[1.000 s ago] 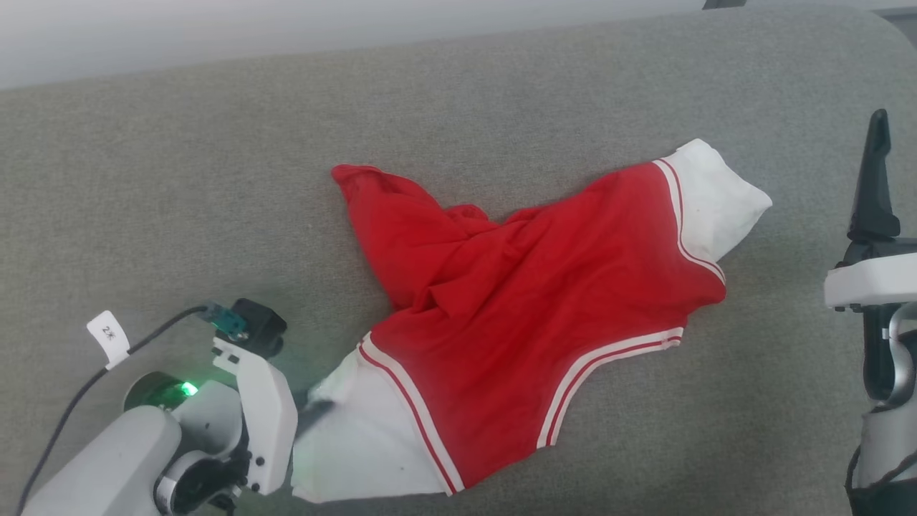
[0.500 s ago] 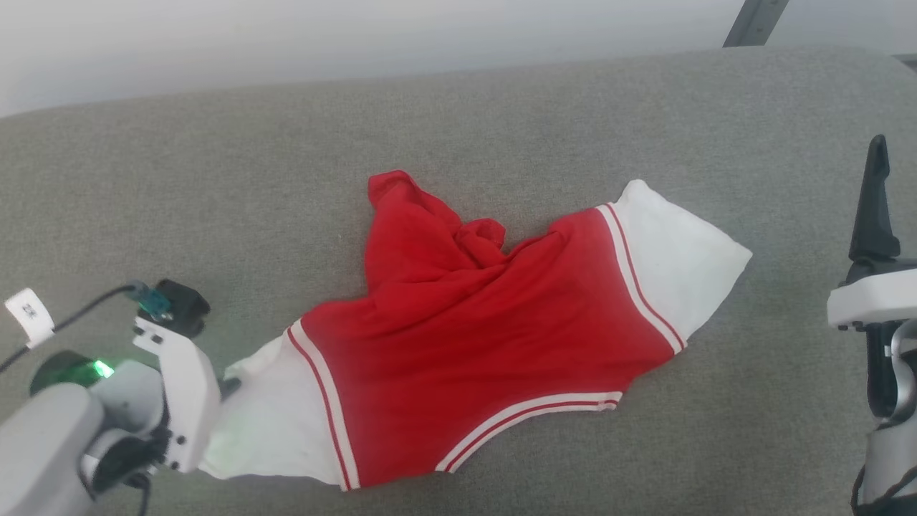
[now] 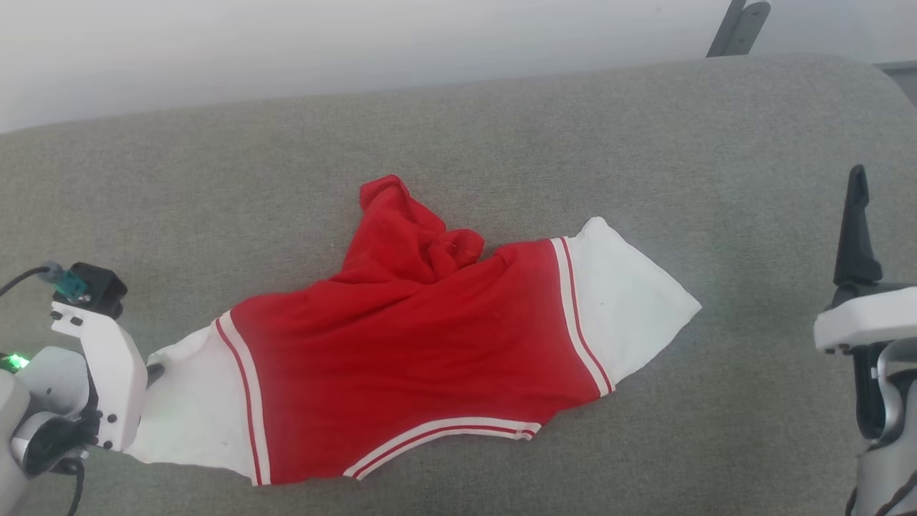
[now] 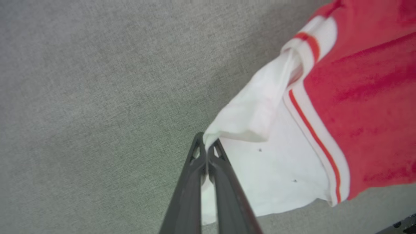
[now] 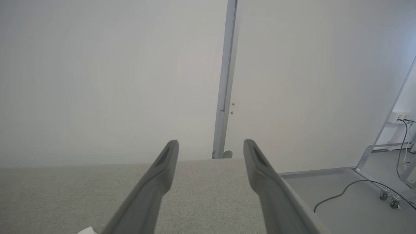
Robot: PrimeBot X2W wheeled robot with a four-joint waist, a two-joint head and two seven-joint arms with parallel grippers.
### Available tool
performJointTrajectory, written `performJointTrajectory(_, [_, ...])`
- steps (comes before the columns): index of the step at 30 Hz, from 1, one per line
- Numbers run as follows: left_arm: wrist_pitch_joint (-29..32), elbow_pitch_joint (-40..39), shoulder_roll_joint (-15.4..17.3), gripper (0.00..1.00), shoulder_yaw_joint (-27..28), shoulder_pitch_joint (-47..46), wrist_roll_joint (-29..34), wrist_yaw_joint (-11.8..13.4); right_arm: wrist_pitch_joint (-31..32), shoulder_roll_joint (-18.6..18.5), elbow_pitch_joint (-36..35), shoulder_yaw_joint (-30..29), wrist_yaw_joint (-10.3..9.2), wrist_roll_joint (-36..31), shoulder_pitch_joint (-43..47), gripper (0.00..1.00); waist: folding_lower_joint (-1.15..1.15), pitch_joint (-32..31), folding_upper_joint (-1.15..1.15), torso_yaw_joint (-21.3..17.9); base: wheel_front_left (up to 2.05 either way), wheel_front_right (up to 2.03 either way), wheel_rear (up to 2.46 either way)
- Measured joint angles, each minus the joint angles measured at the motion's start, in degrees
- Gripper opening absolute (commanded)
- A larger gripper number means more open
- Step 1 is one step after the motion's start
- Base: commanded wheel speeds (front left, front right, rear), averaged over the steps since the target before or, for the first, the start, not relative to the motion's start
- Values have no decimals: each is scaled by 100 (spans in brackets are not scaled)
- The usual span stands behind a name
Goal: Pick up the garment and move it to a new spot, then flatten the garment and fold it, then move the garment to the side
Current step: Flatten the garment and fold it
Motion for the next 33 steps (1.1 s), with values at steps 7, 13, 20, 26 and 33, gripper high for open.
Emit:
performJointTrajectory(7, [67,-42,-12,100,-92,-36,-259,-3,-45,48,-18,20,0,77,136,100,0,-17,0,20,0,0,0])
performJointTrajectory(13, [436,-165,59,100,-172,112,-405,107,-41,66,-111,34,0,141,159,100,0,53,0,29,0,0,0])
performJointTrajectory(20, [594,-253,193,100,-149,305,-506,391,66,65,-183,92,0,248,161,100,0,221,0,-41,0,0,0])
performJointTrajectory(26, [534,-135,204,100,-104,362,-513,561,297,-79,-194,263,0,396,198,100,0,364,0,-65,0,0,0])
performJointTrajectory(33, [594,-123,122,0,-46,308,-695,556,1496,-670,24,1260,-4,1183,408,100,0,501,0,31,0,0,0])
